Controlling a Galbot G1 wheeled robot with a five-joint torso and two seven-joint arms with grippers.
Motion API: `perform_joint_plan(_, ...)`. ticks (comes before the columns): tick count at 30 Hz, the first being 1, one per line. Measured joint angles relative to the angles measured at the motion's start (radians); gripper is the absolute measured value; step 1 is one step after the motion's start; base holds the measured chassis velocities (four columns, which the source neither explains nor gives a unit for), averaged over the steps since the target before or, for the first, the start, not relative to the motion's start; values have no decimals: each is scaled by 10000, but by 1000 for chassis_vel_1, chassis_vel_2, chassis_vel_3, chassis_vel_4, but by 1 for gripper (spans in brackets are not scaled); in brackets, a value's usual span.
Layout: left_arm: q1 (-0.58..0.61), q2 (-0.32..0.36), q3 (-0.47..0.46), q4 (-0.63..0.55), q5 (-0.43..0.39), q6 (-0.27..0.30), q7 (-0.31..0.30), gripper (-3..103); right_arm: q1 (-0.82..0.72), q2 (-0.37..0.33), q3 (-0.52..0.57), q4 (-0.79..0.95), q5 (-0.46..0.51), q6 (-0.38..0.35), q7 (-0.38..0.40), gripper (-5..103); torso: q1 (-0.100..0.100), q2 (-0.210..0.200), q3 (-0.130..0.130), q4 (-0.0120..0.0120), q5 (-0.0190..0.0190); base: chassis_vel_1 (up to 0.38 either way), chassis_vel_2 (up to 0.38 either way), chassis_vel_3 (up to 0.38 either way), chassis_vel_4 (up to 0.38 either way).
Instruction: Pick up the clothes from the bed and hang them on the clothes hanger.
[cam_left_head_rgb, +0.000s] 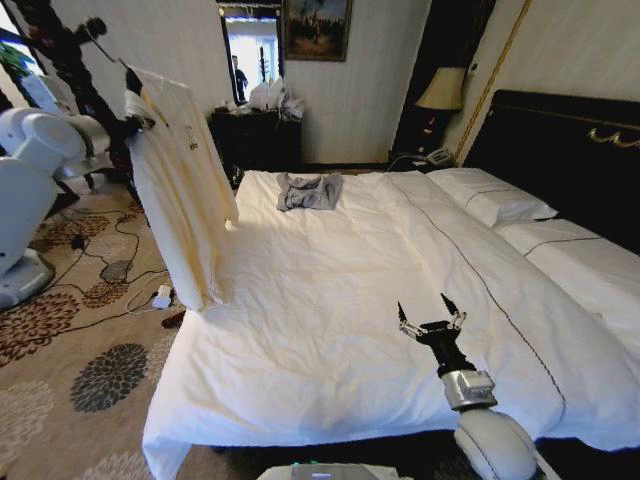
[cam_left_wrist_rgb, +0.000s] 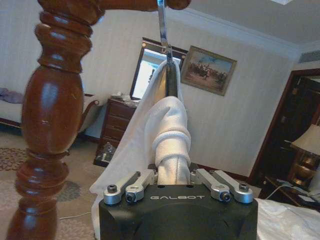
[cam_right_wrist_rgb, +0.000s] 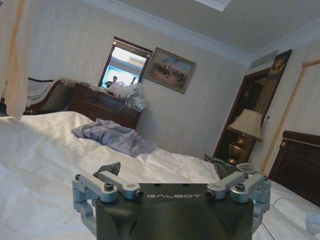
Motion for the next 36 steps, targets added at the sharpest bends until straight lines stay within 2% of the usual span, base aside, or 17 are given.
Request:
perform_joint_plan(2, 1, 25, -74, -94, 82, 163, -93, 32, 80, -13, -71, -31, 3, -24, -1, 100, 0, 0, 0, 2, 0, 0, 0, 0, 0)
perform_joint_plan(3, 1, 25, -74, -94, 82, 163, -93, 32, 80, -13, -71, -31, 3, -24, -1, 100, 0, 0, 0, 2, 0, 0, 0, 0, 0)
perform_joint_plan(6, -22, 59, -112, -255, 435, 235, -151, 48, 122, -23, -139, -51, 6, -57, -1, 100, 0, 0, 1, -2, 0, 0, 0, 0, 0)
perform_joint_plan(9, -22, 116, -162, -429, 545, 235, -171, 54, 99, -26, -140, -66, 5, -58, -2, 100, 0, 0, 1, 1, -2, 0, 0, 0, 0)
perform_joint_plan(11, -20, 193, -249, -688, 650, 251, -248, 65, 92, -29, -137, -100, 2, -58, -2, 100, 0, 0, 1, -1, -1, 0, 0, 0, 0)
perform_joint_plan(12, -20, 193, -249, -688, 650, 251, -248, 65, 92, -29, -137, -100, 2, -58, -2, 100, 0, 0, 1, -1, -1, 0, 0, 0, 0)
perform_joint_plan(15, 9, 394, -337, -1140, 773, 406, -351, 81, 188, -71, -127, -170, 30, -59, -1, 100, 0, 0, 0, -1, 2, 0, 0, 0, 0)
perform_joint_plan(17, 42, 468, -366, -1261, 785, 464, -407, 81, 244, -93, -127, -184, 53, -75, 3, 100, 0, 0, 0, -1, 1, 0, 0, 0, 0)
perform_joint_plan(20, 283, 697, -664, -1494, 835, 661, -654, 96, 339, -152, -126, -214, 119, -132, 18, 100, 0, 0, 1, 0, 1, 0, 0, 0, 0)
perform_joint_plan(25, 1033, 1230, -1410, -1889, 1399, 1035, -748, 100, 393, -174, -139, -280, 143, -146, 26, 100, 1, 0, 0, -2, -1, 0, 0, 0, 0)
perform_joint_plan(27, 1883, 1613, -2262, -2337, 1542, 1129, -747, 100, 500, -172, -227, -338, 160, -182, 33, 100, 0, 0, 0, 6, -3, 0, 0, 0, 0)
perform_joint_plan(29, 2580, 2003, -2854, -2832, 1569, 1146, -774, 100, 642, -182, -340, -407, 174, -222, 39, 100, 0, 1, 0, 2, -3, 0, 0, 0, 0)
perform_joint_plan(32, 3168, 2360, -3331, -3245, 1657, 1080, -804, 100, 748, -189, -417, -466, 196, -263, 50, 100, 1, 0, 0, 3, -3, 0, 0, 0, 0)
perform_joint_plan(36, 3663, 2892, -3694, -4056, 1466, 626, -808, 100, 831, -127, -465, -606, 237, -269, 55, 100, 1, 0, 0, 1, 1, 0, 0, 0, 0)
